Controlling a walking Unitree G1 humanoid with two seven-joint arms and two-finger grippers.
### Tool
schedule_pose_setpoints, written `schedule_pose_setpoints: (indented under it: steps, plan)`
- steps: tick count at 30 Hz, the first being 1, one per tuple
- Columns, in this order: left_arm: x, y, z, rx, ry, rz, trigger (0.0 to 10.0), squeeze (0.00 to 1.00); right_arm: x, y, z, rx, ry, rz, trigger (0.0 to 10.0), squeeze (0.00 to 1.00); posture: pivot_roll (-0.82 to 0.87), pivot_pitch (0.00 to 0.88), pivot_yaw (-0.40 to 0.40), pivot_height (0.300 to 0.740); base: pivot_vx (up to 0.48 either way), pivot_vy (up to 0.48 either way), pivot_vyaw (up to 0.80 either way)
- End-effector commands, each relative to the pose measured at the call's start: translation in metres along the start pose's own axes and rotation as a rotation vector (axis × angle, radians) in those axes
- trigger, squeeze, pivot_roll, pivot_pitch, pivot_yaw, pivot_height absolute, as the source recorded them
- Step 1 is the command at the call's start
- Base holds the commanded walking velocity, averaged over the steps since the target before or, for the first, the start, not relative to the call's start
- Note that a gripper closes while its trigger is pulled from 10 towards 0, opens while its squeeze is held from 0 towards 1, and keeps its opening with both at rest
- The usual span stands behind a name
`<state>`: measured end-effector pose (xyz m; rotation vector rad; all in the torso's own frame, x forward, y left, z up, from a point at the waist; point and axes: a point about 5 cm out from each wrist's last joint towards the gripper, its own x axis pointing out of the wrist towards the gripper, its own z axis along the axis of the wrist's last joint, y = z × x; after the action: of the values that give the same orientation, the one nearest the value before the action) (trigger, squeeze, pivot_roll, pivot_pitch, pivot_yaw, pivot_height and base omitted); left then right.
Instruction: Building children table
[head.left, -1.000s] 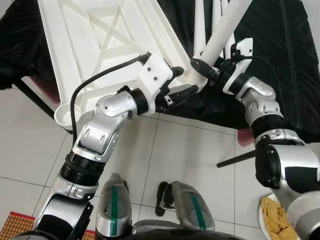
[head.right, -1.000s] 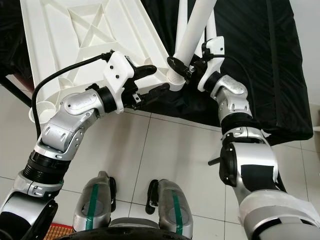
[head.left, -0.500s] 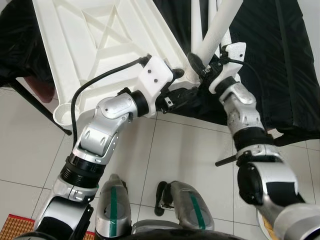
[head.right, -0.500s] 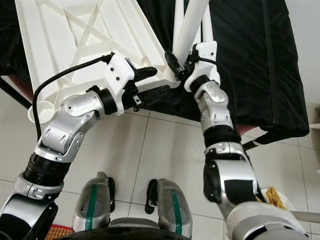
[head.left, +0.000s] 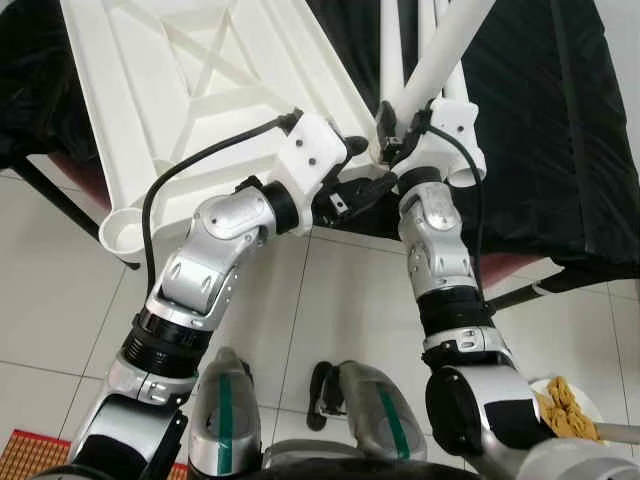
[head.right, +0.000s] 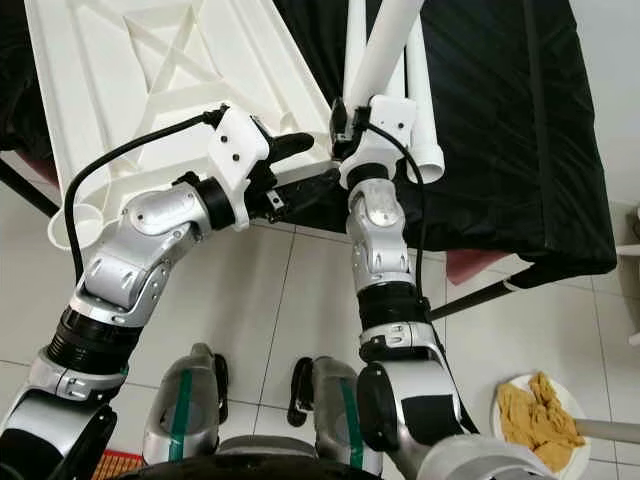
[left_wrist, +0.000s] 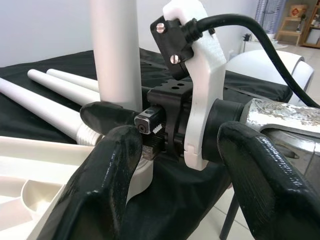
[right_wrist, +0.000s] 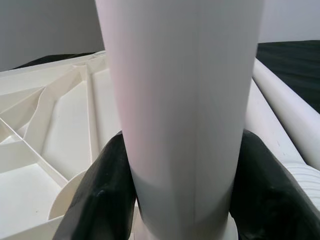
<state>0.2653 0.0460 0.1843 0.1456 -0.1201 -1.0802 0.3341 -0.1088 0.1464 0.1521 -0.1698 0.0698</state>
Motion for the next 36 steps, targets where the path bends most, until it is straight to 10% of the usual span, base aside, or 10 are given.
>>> schedule_pose_setpoints:
  steps: [1, 3, 17, 18, 19, 20, 36]
  plan:
    - [0.002, 0.001, 0.000, -0.001, -0.001, 0.024, 10.0, 0.00, -0.003, -0.003, -0.004, 0.015, 0.019, -0.012, 10.0, 0.00, 0.04, 0.025, -0.104, 0.740, 0.000, 0.000, 0.00]
    - [0.002, 0.001, -0.001, 0.001, -0.001, 0.020, 10.0, 0.00, -0.003, -0.006, -0.003, 0.033, 0.019, -0.003, 10.0, 1.00, 0.05, 0.023, -0.104, 0.740, 0.000, 0.000, 0.00]
    - [0.001, 0.000, -0.002, -0.001, 0.003, 0.011, 10.0, 0.00, -0.007, -0.014, -0.003, 0.017, 0.027, 0.043, 10.0, 1.00, 0.05, 0.015, -0.097, 0.740, 0.000, 0.000, 0.00]
    - [0.001, 0.000, -0.001, 0.002, 0.004, 0.009, 10.0, 0.00, -0.005, -0.017, -0.004, 0.051, 0.044, 0.152, 10.0, 0.51, 0.04, 0.016, -0.095, 0.740, 0.000, 0.000, 0.00]
    - [0.001, 0.000, -0.001, 0.002, 0.004, 0.009, 10.0, 0.00, -0.005, -0.017, -0.004, 0.051, 0.044, 0.152, 10.0, 0.51, 0.04, 0.016, -0.095, 0.740, 0.000, 0.000, 0.00]
    - [0.001, 0.000, -0.001, 0.001, 0.003, 0.008, 10.0, 0.00, -0.004, -0.018, -0.003, 0.060, 0.050, 0.216, 10.0, 0.00, 0.04, 0.015, -0.093, 0.740, 0.000, 0.000, 0.00]
    - [0.002, 0.005, 0.002, 0.012, -0.004, 0.013, 10.0, 0.00, 0.015, -0.052, 0.001, -0.050, 0.139, 0.546, 10.0, 0.00, 0.04, 0.020, -0.077, 0.740, 0.000, 0.000, 0.00]
